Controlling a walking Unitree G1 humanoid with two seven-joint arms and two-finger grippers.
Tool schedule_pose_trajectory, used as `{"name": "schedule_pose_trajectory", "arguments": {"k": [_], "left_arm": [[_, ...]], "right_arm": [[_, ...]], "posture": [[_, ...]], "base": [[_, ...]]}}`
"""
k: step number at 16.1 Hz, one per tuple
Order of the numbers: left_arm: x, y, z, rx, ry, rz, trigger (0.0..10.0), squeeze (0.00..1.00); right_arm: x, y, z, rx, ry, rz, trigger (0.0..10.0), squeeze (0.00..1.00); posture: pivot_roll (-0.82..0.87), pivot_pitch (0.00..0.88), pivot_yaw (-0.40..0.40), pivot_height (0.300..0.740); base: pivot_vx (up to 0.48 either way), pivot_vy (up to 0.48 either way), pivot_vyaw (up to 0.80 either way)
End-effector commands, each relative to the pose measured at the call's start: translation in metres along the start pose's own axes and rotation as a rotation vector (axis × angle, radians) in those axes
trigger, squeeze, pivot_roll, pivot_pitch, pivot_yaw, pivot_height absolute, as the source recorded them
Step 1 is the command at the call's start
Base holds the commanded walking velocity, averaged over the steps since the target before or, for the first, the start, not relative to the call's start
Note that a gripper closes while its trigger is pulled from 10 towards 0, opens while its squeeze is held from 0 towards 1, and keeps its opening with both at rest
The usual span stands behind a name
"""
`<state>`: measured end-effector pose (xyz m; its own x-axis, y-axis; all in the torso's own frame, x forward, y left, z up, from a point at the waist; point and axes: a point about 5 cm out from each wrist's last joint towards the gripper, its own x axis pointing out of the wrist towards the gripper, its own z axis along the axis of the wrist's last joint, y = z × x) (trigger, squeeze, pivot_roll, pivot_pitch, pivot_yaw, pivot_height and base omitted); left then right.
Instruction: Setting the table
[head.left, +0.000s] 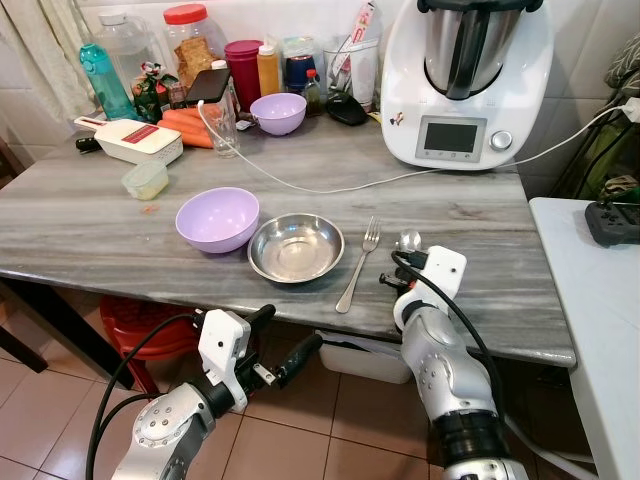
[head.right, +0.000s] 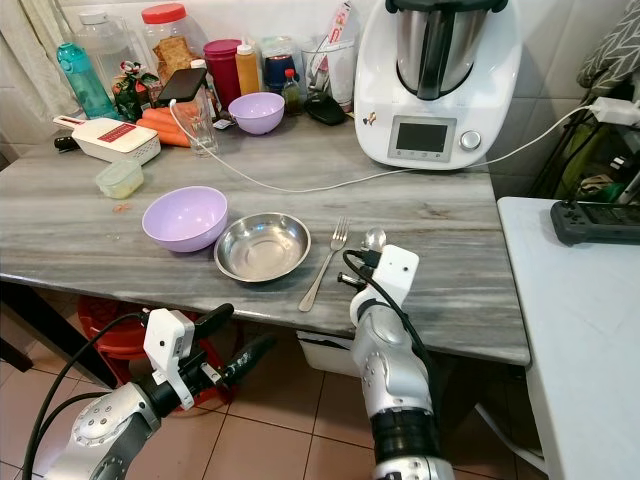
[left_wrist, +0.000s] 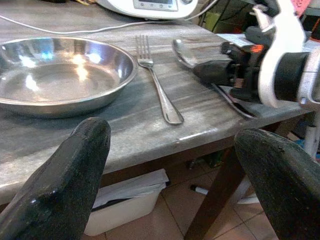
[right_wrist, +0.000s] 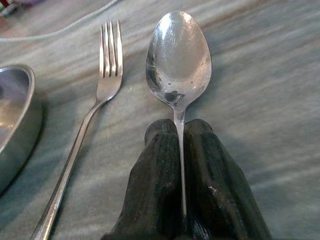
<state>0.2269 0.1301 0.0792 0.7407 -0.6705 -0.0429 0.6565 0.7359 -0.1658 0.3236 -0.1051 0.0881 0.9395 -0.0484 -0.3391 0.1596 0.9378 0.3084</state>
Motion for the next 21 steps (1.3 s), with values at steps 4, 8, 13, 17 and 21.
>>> {"name": "schedule_pose_trajectory", "arguments": {"k": [4,8,13,17,21], "left_arm": [[0.002,0.001,0.004,0.016,-0.004,-0.009,10.0,0.0],[0.004,0.0,0.005,0.021,-0.003,-0.022,10.0,0.0],[0.007,-0.002,0.006,0.023,-0.008,-0.044,10.0,0.0],[0.01,-0.002,0.005,0.023,-0.009,-0.05,10.0,0.0],[0.013,-0.001,0.008,0.033,-0.026,-0.052,10.0,0.0]], "right_arm": [[0.006,0.021,0.006,0.025,0.004,0.057,10.0,0.0],[0.012,0.023,0.01,0.023,-0.001,0.067,10.0,0.0],[0.014,0.025,0.004,0.014,0.02,0.085,10.0,1.0],[0.015,0.021,0.004,0.001,0.014,0.071,10.0,1.0],[0.013,0.021,0.022,-0.024,-0.078,0.085,10.0,1.0]], "posture": [[-0.05,0.025,0.069,0.74],[-0.04,0.017,0.067,0.74],[-0.04,0.01,0.065,0.74],[-0.05,0.0,0.063,0.74],[-0.05,0.0,0.062,0.74]], "base": [[0.0,0.0,0.0],[0.0,0.0,0.0],[0.0,0.0,0.0],[0.0,0.0,0.0],[0.0,0.0,0.0]]}}
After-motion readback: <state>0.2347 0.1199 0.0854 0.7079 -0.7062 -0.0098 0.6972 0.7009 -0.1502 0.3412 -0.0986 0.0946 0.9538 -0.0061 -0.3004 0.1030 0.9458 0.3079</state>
